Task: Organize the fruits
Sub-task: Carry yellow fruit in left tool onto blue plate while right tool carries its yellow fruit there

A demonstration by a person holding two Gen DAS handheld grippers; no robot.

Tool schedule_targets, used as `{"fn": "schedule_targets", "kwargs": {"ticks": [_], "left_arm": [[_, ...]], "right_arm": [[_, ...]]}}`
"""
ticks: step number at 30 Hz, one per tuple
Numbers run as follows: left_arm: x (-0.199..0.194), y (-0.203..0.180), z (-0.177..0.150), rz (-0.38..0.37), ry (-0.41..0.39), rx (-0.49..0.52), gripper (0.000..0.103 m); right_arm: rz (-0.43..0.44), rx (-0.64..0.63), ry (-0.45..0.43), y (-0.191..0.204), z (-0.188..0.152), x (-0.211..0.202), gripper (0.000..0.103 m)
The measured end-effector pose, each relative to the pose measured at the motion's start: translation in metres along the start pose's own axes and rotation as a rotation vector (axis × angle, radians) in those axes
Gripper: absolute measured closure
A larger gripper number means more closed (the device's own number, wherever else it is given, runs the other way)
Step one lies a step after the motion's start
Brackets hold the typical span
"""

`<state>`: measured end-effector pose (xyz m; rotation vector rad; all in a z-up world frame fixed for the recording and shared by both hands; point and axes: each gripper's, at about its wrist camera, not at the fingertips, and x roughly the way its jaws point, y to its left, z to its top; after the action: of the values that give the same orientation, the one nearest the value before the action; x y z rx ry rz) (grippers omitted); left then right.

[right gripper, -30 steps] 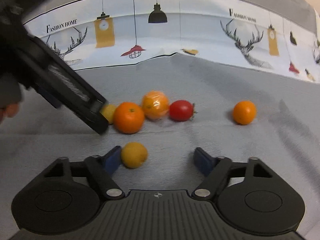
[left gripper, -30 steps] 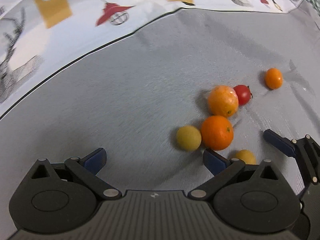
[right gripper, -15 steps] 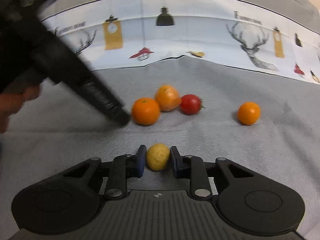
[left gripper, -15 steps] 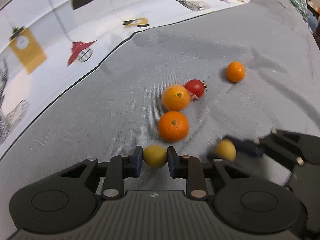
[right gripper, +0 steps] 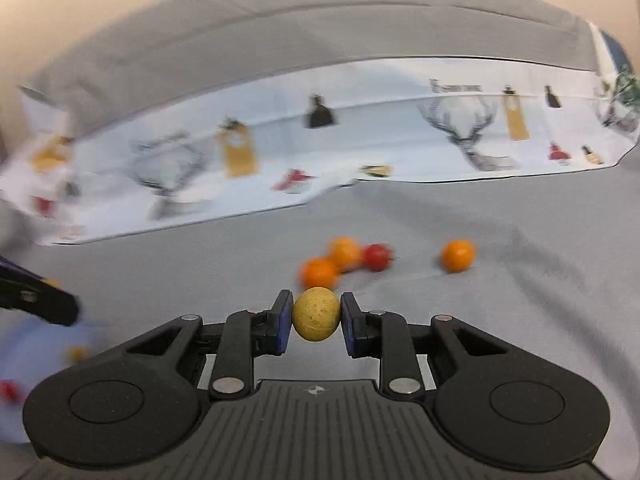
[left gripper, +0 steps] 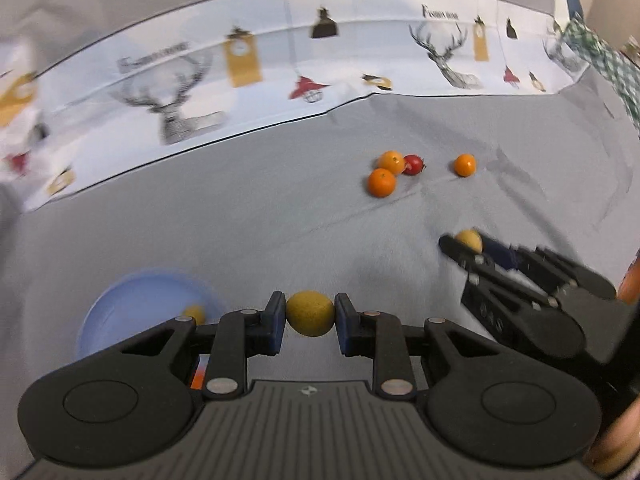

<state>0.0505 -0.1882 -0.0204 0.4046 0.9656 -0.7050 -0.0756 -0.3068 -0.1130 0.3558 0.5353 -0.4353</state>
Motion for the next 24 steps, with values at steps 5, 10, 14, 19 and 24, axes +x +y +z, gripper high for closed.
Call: {"fn": "schedule_targets", "kwargs": {"ticks": [5,10,14,19,24], "left_arm": [[-0.056,0.018,-0.055,0.044,0.009,-0.074,0.074],[-0.102,0.045,-0.117,0.111,0.009,-0.142,0.074],[-0.136,0.068,-0.156,0.149,-0.023,-0.230,0.074],[-0.169,0.089,-0.181,0.152,-0.084,-0.307,0.074],[-0.187,0.093,-0.190,0.133,-0.134,-0.320,0.074]], "right_arm": [[0.192,-0.005,0.066,0.048,-0.008,-0.075,0.076],[0.303,-0.108,0.062,0.100,-0.013,-0.132,0.076],[0.341,-0.220,0.042,0.136,-0.021,-0.162,0.076],[0.372,-0.267,0.070,0.159,-0.031,-0.186,0.076],[0.365,-0.357,0.035,0.178,-0.038,-0.209,0.076]]}}
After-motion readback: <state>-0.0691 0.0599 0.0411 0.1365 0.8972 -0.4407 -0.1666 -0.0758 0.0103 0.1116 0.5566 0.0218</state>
